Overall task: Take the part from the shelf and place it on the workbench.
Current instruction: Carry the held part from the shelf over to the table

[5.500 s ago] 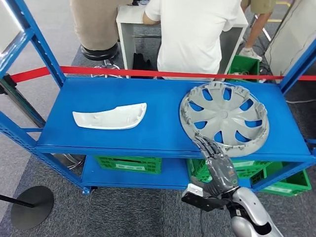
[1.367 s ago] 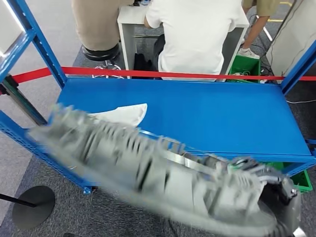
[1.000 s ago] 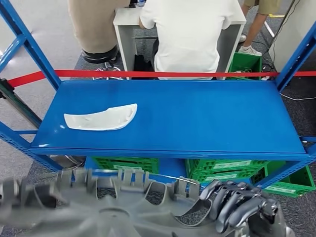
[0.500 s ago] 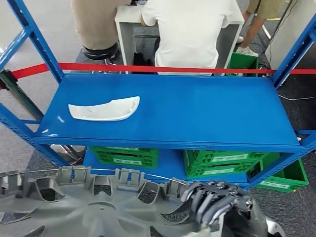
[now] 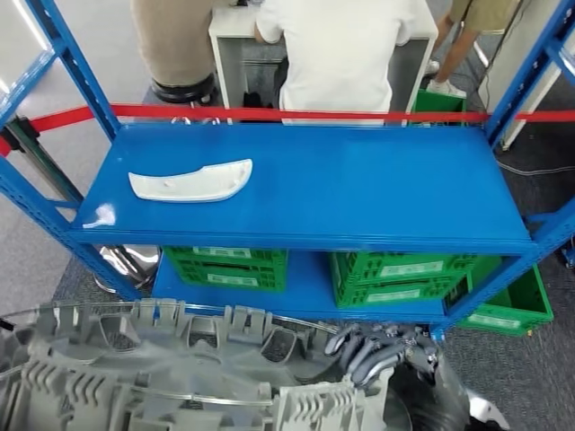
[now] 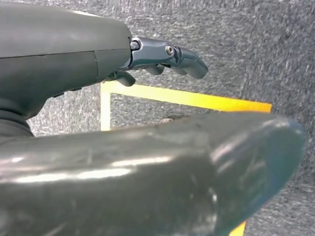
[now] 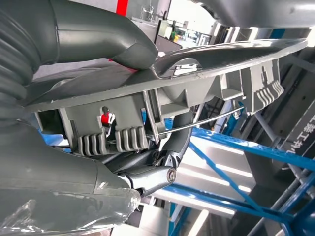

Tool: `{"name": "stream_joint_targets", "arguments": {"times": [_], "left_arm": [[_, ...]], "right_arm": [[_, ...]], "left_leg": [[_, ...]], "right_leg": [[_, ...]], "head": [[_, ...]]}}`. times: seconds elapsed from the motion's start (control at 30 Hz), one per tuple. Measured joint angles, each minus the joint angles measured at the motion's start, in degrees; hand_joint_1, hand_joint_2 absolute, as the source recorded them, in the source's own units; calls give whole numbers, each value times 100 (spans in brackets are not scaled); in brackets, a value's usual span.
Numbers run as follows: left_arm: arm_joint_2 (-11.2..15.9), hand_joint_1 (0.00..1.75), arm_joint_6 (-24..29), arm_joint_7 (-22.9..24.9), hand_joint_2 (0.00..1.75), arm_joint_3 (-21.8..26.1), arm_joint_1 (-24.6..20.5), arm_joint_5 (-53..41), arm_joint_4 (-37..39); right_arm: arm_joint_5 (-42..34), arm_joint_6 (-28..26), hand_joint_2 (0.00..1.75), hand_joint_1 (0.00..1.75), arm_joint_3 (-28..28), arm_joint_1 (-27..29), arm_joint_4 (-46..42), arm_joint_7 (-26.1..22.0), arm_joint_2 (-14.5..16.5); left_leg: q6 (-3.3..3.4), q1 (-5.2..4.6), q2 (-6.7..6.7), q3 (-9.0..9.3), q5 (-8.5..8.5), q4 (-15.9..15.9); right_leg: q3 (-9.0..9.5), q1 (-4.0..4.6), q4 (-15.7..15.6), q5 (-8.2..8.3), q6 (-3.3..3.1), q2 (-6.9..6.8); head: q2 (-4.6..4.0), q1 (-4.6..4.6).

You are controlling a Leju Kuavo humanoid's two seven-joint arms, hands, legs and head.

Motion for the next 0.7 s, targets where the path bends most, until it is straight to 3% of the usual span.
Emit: {"name": "stream_joint_targets", "arguments": {"times": [0.03, 0.1, 0.17, 0.2, 0.23, 0.27, 0.3, 0.37, 0.43, 0.47, 0.53, 0.57, 0.6, 0.67, 0.7], "left_arm": [[2, 0, 0, 15, 0, 0, 0, 13, 1], [2, 0, -2, 45, 0, -2, 3, 31, 3], [1, 0, -3, 60, 0, -3, -2, 40, 3], [3, 0, -2, 63, 0, -3, -4, 49, 3], [5, 0, -2, 74, 0, -2, -6, 59, 3], [6, 0, -2, 89, 0, -2, -7, 68, 3], [6, 0, -3, 107, 0, -2, -12, 75, 3], [5, 0, -17, 132, 0, -2, -39, 78, -1], [2, 0, -47, 134, 0, -2, -81, 70, -5], [-1, 0, -61, 132, 0, -2, -95, 59, -5], [-16, 0, -80, 129, 0, -3, -100, 35, -4], [-24, 0, -84, 128, 0, -4, -96, 25, -4], [-31, 0, -86, 127, 0, -4, -97, 20, -3], [-30, 0, -88, 119, 0, -5, -110, 6, -4], [-28, 0, -93, 110, 0, -7, -115, -9, -4]], "right_arm": [[26, -9, 175, 175, -5, 9, 1, -13, -1], [60, -23, 175, 175, -14, 18, 1, -37, -1], [67, -30, 175, 175, -20, 30, 1, -46, -2], [70, -31, 175, 175, -21, 38, 1, -48, -2], [73, -30, 175, 175, -23, 44, 1, -48, -2], [75, -24, 175, 175, -24, 48, 1, -48, -3], [75, -12, 175, 175, -25, 47, 1, -51, -7], [62, 24, 175, 175, -26, 36, 1, -76, -16], [41, 58, 175, 175, -27, 20, -1, -119, -23], [35, 69, 175, 175, -28, 13, -1, -138, -24], [34, 80, 175, 175, -27, 14, -2, -164, -27], [35, 81, 175, 175, -27, 18, -2, -171, -28], [37, 82, 175, 175, -26, 21, -2, -175, -30], [41, 83, 175, 175, -26, 23, -2, -180, -31], [44, 82, 175, 175, -26, 28, -2, -183, -31]], "left_leg": [[-31, 6, -1, -32, -52, 28], [-81, 15, -2, -170, -446, 357], [-111, 17, -1, -378, -980, 1059], [-117, 17, -1, -441, -1111, 1369], [-117, 16, -1, -437, -1112, 1541], [-110, 16, -1, -349, -1001, 1533], [-96, 16, -1, -164, -838, 1337], [-54, 12, -3, 410, -648, 581], [2, -1, -9, 822, -695, -46], [36, -12, -13, 873, -714, -173], [115, -13, -2, 802, -655, -191], [159, -9, 10, 756, -602, -194], [195, -1, 24, 701, -541, -200], [239, -3, 35, 566, -423, -195], [245, -8, 37, 490, -362, -190]], "right_leg": [[-38, -4, 3, 43, -57, -2], [-145, -20, -8, 157, -161, -12], [-293, -13, -3, 273, -198, -15], [-371, -9, 0, 331, -199, -16], [-446, -6, 2, 385, -195, -16], [-517, -5, 3, 437, -186, -16], [-583, -5, 4, 490, -173, -14], [-686, 4, 15, 587, -128, -10], [-751, 21, 25, 691, -69, -14], [-771, 25, 18, 745, -37, -18], [-817, 13, 12, 782, 25, -21], [-858, 6, 80, 678, 54, -22], [-925, 2, 267, 462, 79, -23], [-1095, -2, 952, -115, 112, -28], [-1155, -3, 1324, -309, 122, -28]], "head": [[0, -7], [0, -31], [0, -51], [0, -53], [0, -54], [0, -54], [0, -54], [0, -55], [0, -52], [0, -50], [0, -49], [0, -42], [0, -35], [0, -17], [0, -15]]}}
